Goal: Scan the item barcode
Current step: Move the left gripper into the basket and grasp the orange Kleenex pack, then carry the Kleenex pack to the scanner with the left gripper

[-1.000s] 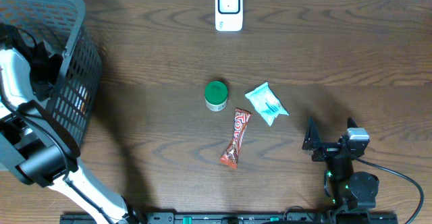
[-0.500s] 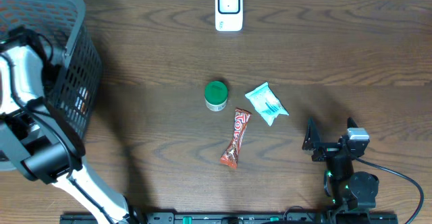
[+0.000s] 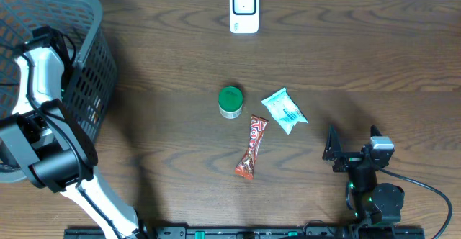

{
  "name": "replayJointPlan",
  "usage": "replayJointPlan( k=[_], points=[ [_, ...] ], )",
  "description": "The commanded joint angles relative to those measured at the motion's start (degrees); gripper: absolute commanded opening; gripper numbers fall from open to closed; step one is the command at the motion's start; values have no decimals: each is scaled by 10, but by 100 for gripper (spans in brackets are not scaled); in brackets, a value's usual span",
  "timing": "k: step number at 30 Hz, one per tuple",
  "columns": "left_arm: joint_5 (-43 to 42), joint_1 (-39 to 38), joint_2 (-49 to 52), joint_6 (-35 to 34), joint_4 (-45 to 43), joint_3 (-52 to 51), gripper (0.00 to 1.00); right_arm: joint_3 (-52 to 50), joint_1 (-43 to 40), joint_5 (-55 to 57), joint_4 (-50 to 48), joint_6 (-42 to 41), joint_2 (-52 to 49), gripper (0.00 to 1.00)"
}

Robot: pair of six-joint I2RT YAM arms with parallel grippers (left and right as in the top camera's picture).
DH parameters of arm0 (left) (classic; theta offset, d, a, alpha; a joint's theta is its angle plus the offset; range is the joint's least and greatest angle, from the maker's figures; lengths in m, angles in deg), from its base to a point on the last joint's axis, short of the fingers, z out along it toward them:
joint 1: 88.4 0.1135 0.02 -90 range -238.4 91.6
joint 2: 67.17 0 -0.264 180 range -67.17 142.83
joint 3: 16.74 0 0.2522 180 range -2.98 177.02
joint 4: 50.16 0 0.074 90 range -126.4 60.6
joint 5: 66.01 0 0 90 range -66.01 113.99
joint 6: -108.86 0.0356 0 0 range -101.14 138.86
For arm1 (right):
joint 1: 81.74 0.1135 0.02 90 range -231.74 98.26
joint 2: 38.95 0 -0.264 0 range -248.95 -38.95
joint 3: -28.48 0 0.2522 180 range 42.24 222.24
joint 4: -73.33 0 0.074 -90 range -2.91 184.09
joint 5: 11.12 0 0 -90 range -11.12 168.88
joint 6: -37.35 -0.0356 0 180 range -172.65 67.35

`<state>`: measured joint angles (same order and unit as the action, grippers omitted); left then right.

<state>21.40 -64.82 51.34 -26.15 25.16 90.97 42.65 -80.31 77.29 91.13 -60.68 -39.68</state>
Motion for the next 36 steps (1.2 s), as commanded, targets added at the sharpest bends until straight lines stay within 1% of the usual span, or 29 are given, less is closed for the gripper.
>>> replayJointPlan(
  k=[1,8,10,12,13,15,17,18,24,26,31,36],
  points=[
    [7,-2,-2,-14,5,-21,98,-1,4,2,2,0,2,99],
    [7,-2,-2,-18,9,-27,98,-1,4,2,2,0,2,99],
    [7,-2,-2,-18,9,-27,100,-1,4,2,2,0,2,99],
    [7,-2,-2,-18,9,-27,89,-1,4,2,2,0,2,99],
    [7,-2,-2,-18,9,-27,81,-1,4,2,2,0,2,99],
    [7,-2,-2,-18,9,-27,55,-1,4,2,2,0,2,99],
    [7,-2,-2,-18,9,-26,43,-1,4,2,2,0,2,99],
    [7,-1,-2,-17,9,-25,41,-1,4,2,2,0,2,99],
    [-8,27,-21,-8,23,20,41,-1,4,2,2,0,2,99],
    [-21,38,-39,9,27,49,41,-1,4,2,2,0,2,99],
    [-28,59,-115,19,33,115,41,-1,4,2,2,0,2,99],
    [-32,54,-221,20,30,146,41,-1,4,2,2,0,2,99]
  ],
)
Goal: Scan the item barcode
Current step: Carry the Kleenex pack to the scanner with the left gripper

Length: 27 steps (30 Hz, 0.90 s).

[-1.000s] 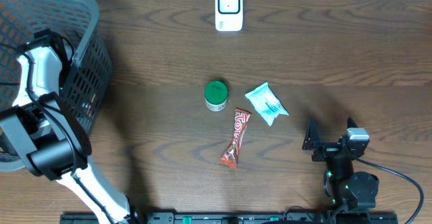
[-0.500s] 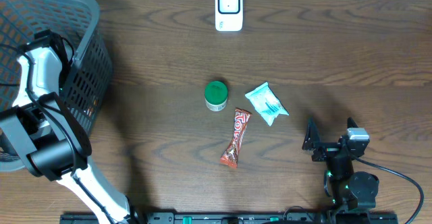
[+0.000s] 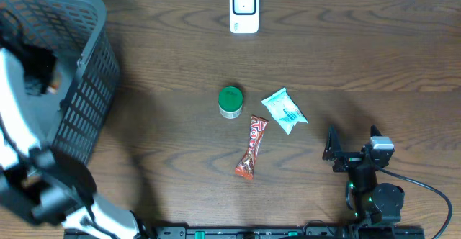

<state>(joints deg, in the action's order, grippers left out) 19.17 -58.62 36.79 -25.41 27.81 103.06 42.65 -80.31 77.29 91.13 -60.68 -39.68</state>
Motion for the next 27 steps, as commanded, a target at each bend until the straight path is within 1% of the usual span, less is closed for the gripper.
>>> replayJointPlan(
  k=[1,3,6,9,13,15,18,21,23,27],
  points=[
    [-17,-13,-102,21,-3,25,41,-1,4,2,2,0,2,99],
    [-32,-28,-142,27,-7,25,41,-1,4,2,2,0,2,99],
    [-68,-73,-200,45,-6,25,41,-1,4,2,2,0,2,99],
    [-87,-149,-236,53,-6,25,41,-1,4,2,2,0,2,99],
    [-87,-290,-245,52,-20,24,41,-1,4,2,2,0,2,99],
    [-87,-401,-225,52,-57,15,41,-1,4,2,2,0,2,99],
    [-85,-495,-186,53,-88,10,41,-1,4,2,2,0,2,99],
    [-70,-570,-135,68,-110,10,41,-1,4,2,2,0,2,99],
    [-45,-610,-98,74,-116,10,41,-1,4,2,2,0,2,99],
    [-28,-664,-27,70,-132,10,41,-1,4,2,2,0,2,99]
  ],
)
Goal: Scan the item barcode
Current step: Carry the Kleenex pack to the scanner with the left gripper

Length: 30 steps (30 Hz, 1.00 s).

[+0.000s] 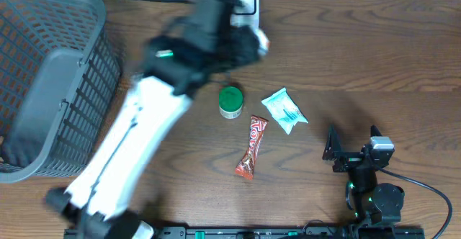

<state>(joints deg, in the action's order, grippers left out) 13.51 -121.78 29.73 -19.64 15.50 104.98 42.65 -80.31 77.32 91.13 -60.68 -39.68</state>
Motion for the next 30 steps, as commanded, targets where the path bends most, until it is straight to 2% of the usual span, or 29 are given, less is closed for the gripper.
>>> replayJointPlan(
  k=[1,8,15,22,26,27,28,29,30],
  points=[
    [28,-41,60,9,-14,-9,41,-1,4,2,2,0,2,99],
    [28,-80,164,6,-90,-9,41,-1,4,2,2,0,2,99],
    [-22,-102,274,5,-232,-9,41,-1,4,2,2,0,2,99],
    [-39,-102,333,3,-269,-9,41,-1,4,2,2,0,2,99],
    [-39,-103,339,12,-257,-9,69,-1,4,2,2,0,2,99],
    [-40,-104,339,19,-255,-9,85,-1,4,2,2,0,2,99],
    [-41,-104,337,30,-252,-9,93,-1,4,2,2,0,2,99],
    [-41,-104,335,38,-252,-9,100,-1,4,2,2,0,2,99],
    [-41,-104,331,50,-252,-8,98,-1,4,2,2,0,2,99]
  ],
)
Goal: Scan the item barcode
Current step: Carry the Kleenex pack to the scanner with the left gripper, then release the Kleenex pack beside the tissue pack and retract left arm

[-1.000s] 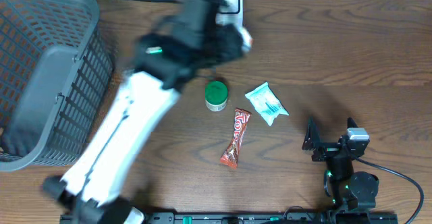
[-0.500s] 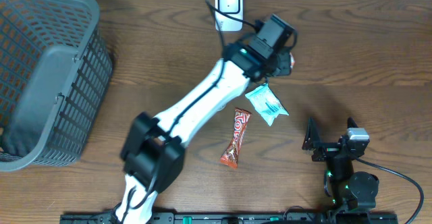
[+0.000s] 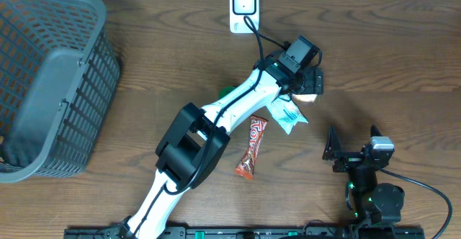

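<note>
A white barcode scanner [image 3: 244,8] stands at the table's far edge. My left arm reaches across the table. Its gripper [image 3: 311,88] hangs right of and below the scanner, over the top of a white and teal packet [image 3: 288,116]. A small pale item [image 3: 305,96] shows at its fingers, and the gripper looks shut on it. My right gripper [image 3: 333,151] rests near the front right; its jaws are too small to judge.
A grey mesh basket [image 3: 43,88] lies tipped at the left. A red candy bar [image 3: 252,147] lies mid-table. A green-lidded jar [image 3: 224,92] is mostly hidden under my left arm. The table is dark wood.
My left gripper was blurred beside the scanner at the far edge. It now sits further right and nearer me, above the white and teal packet. The right arm has not moved.
My left arm was at the basket's edge, then its gripper was inside the basket. After that it was blurred up by the scanner with something pale at its tip. Now it hangs over the packet. Candy bar, jar, packet and right arm stayed put.
</note>
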{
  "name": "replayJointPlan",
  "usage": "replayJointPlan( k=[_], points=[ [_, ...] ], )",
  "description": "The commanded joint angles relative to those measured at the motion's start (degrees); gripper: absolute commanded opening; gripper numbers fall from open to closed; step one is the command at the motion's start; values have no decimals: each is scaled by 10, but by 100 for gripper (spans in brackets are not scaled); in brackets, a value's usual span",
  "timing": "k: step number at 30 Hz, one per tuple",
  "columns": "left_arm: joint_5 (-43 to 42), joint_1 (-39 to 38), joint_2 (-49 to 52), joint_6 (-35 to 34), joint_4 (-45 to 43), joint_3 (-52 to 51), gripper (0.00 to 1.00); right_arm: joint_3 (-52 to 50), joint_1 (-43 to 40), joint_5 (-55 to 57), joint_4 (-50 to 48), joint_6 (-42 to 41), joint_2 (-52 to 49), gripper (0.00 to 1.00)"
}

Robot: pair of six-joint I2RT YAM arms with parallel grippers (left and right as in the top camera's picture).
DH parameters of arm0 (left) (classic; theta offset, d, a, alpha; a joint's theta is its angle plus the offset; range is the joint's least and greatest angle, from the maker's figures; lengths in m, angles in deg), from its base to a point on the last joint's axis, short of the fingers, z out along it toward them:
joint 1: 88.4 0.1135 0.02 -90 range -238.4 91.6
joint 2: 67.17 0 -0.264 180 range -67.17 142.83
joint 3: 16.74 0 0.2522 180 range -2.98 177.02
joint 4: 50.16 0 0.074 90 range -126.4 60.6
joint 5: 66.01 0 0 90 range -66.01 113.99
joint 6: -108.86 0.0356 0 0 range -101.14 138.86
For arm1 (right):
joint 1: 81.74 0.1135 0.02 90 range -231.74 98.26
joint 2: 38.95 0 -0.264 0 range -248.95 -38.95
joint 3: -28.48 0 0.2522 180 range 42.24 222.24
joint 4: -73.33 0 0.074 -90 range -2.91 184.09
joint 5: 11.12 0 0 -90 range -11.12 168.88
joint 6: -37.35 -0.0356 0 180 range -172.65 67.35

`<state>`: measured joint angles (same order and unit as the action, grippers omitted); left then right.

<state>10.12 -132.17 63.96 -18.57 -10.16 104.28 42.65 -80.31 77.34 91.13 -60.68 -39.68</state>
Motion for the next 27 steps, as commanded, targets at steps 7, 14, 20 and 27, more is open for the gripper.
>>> replayJointPlan(
  k=[7,14,20,27],
  points=[
    [13,15,-123,165,20,0,98,-1,4,2,2,0,2,99],
    [165,73,-329,259,66,0,98,-1,4,2,2,0,2,99],
    [210,155,-474,283,45,0,98,-1,4,2,2,0,2,99],
    [212,260,-579,366,91,0,98,-1,4,0,2,0,2,99]
  ],
)
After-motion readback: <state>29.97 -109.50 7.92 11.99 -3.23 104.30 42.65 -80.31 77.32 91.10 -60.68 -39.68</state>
